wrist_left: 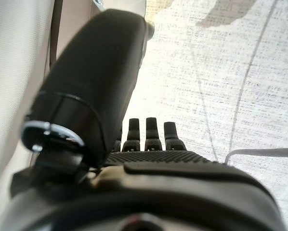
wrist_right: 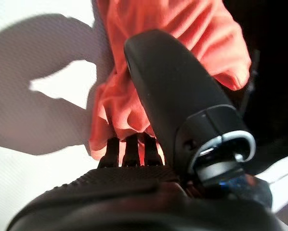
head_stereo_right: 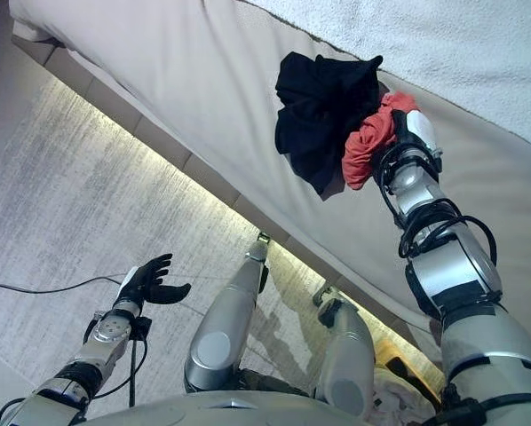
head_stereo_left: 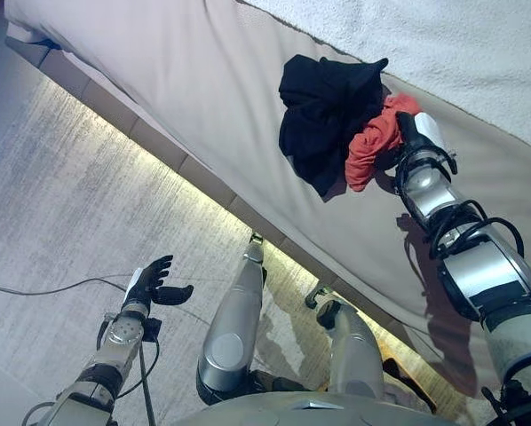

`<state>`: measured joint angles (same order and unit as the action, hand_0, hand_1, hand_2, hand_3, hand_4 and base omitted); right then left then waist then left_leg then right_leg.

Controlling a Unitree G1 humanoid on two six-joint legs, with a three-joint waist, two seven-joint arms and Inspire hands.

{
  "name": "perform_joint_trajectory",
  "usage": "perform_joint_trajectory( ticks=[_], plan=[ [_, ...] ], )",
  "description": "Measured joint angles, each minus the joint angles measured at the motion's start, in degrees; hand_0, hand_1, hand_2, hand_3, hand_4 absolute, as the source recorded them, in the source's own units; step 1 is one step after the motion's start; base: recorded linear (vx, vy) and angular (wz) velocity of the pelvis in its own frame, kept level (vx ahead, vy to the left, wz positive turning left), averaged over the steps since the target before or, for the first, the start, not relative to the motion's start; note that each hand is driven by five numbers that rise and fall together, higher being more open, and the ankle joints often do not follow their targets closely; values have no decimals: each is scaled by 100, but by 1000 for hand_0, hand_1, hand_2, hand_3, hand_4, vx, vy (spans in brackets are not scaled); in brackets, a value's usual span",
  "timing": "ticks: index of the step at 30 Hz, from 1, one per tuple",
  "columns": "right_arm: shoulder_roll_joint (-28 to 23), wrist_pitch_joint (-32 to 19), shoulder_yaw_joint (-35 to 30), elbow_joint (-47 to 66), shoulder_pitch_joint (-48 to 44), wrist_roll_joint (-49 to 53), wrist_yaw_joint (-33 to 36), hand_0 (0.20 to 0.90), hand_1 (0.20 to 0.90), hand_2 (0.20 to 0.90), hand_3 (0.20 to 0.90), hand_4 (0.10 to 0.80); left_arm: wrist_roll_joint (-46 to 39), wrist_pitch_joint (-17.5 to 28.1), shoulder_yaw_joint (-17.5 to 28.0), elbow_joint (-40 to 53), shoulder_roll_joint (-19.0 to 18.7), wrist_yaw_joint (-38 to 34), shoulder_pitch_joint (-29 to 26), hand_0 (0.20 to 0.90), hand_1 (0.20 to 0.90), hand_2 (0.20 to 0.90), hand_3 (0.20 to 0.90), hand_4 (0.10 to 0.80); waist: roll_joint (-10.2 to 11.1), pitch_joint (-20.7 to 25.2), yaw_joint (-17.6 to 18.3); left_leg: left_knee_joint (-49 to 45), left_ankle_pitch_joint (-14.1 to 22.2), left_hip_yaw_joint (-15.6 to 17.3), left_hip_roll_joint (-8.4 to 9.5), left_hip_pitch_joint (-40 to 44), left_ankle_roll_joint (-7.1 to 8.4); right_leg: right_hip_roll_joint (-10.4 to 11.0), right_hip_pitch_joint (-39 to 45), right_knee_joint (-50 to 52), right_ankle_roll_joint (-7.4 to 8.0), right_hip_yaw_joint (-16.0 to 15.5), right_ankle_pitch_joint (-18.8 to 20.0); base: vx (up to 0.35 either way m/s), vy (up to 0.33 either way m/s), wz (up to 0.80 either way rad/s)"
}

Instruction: Pick up the clothes from the bed and place them into the basket

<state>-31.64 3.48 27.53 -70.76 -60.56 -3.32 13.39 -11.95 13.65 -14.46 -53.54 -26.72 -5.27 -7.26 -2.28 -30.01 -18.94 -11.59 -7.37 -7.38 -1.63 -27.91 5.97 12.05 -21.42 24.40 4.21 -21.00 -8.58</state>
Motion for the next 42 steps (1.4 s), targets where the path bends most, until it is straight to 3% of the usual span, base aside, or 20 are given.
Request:
perform_joint_trajectory(
  ticks=[6,14,22,25,27,28,33,36,39,40,41,42],
  plan=[
    [-78,7,-28,-60,-21,416,-191,300,300,300,200,100,-43,-95,6,278,-92,75,42,900,900,900,900,800,-10,3,21,-34,5,-11,-47,39,-8,14,-73,285,-113,10,-151,23,-8,0],
    [-122,-310,-333,-79,270,1306,-246,300,300,300,200,100,-45,-118,24,339,-104,120,86,900,900,900,900,800,-35,2,31,-93,56,86,-119,276,-53,-51,120,253,-134,116,-148,-32,-1,-8],
    [-159,-758,-1503,537,1228,2426,-214,300,300,300,200,100,-31,-30,101,307,-69,123,468,900,900,900,900,800,-36,10,163,147,93,242,-233,847,-82,-200,723,-257,-232,188,-79,37,21,-8],
    [-159,-868,-1884,1321,2014,2601,-69,300,300,300,200,100,22,62,223,295,99,114,715,900,900,900,900,800,-54,83,269,501,72,358,-248,1276,-113,-272,1124,-687,-191,267,27,33,96,-12],
    [-147,-874,-1938,1861,2559,2705,16,300,300,300,200,100,106,64,293,259,332,108,909,900,900,900,900,800,-48,373,463,719,49,455,-257,1447,-152,-279,1310,-1046,-118,309,212,81,72,-13],
    [-93,-892,-2037,2184,2846,2731,69,300,300,300,200,100,130,67,366,181,496,66,942,900,900,900,900,800,-76,448,517,846,-84,497,-228,1608,-266,-334,1516,-1261,-5,310,357,75,28,-14],
    [624,-1043,-2182,3523,4380,2917,264,300,300,300,200,100,530,51,343,12,1063,-377,1154,900,900,900,900,800,207,1213,987,1363,-86,782,-189,2351,-276,-432,2361,-2340,114,470,697,44,55,-19],
    [1175,-1110,-2203,3975,5210,2926,255,300,300,300,200,100,593,9,348,-24,1150,-514,1339,900,900,900,900,800,500,1688,1311,1524,-84,981,-178,2636,-279,-471,2592,-2581,113,602,698,-47,93,-27],
    [1455,-1157,-2282,3983,5665,2984,284,300,300,300,200,100,657,9,359,-70,1179,-530,1340,900,900,900,900,800,648,1835,1519,1480,-71,1046,-210,2858,-270,-485,2728,-2639,113,761,698,-8,141,-38],
    [1549,-1174,-2276,3985,5823,3042,369,300,300,300,200,100,689,5,368,-115,1192,-559,1357,900,900,900,900,800,672,1897,1567,1383,27,1061,-237,2934,-217,-495,2720,-2656,109,931,694,10,214,-78],
    [1689,-1180,-2269,3956,5914,3048,456,300,300,300,200,100,688,-3,423,-212,1193,-588,1377,900,900,900,900,800,712,1922,1531,1149,132,893,-214,2957,-263,-485,2717,-2628,81,1197,712,-32,209,-120],
    [1782,-1179,-2235,3953,5982,3047,506,300,300,300,200,100,679,-25,416,-249,1191,-617,1375,900,900,900,900,800,749,1924,1531,769,278,608,-160,2951,-432,-475,2707,-2620,6,1535,765,-103,221,-198]
  ],
)
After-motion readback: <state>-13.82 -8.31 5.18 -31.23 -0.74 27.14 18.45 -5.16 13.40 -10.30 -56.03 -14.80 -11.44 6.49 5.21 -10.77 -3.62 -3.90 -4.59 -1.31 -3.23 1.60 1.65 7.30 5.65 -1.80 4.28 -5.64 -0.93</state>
